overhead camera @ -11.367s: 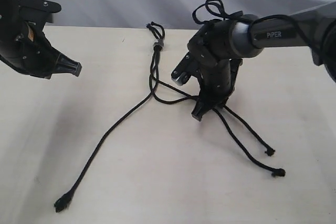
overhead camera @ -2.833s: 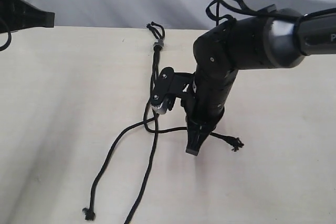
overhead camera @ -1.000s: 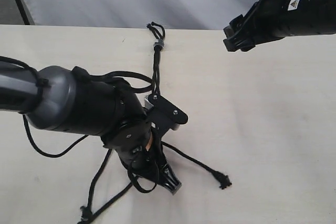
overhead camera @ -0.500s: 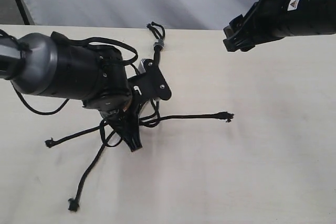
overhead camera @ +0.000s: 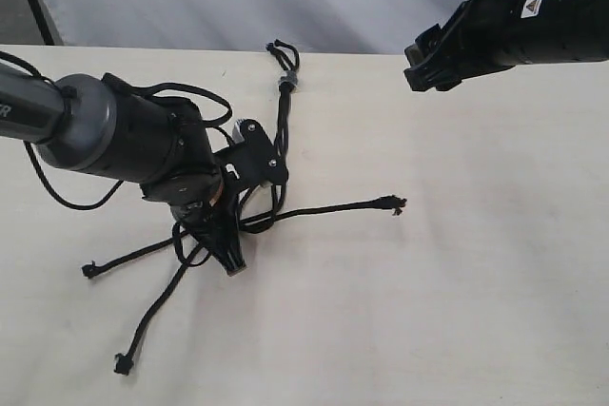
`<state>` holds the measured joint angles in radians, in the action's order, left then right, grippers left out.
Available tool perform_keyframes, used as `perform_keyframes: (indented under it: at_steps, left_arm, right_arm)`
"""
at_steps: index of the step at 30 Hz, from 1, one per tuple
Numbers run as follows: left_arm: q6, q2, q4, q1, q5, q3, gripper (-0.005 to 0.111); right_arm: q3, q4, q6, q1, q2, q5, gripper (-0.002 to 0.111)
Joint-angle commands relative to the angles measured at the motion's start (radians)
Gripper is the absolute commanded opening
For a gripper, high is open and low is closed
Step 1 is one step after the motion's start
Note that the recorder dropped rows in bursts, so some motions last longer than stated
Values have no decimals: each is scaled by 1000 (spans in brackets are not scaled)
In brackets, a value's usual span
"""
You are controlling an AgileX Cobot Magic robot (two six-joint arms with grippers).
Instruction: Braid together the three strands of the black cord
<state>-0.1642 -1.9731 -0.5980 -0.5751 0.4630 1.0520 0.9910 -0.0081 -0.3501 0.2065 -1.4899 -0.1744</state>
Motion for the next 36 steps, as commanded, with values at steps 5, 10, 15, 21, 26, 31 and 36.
perform_keyframes:
  at_steps: [5, 10, 15, 21, 26, 31, 36]
  left_arm:
    - [220, -14, 404, -158, 133, 18, 1]
    - [213, 2, 317, -227, 187, 91, 1]
    - [201, 42, 287, -186, 191, 107, 1]
    - [201, 29, 292, -120, 191, 107, 1]
    - [201, -12, 304, -112, 191, 107, 1]
    - [201, -28, 315, -112, 194, 107, 11]
    - [201, -13, 315, -112, 194, 107, 44]
  right_arm:
    - [-4, 8, -4, -4, -3, 14, 69]
    - [-4, 8, -4, -4, -3, 12, 69]
    - [-4, 8, -4, -4, -3, 12, 69]
    - [-4, 8, -6, -4, -3, 12, 69]
    - [-4, 8, -6, -4, -3, 12, 69]
    - [-4, 8, -12, -4, -3, 1, 69]
    - [-4, 8, -12, -4, -3, -19, 69]
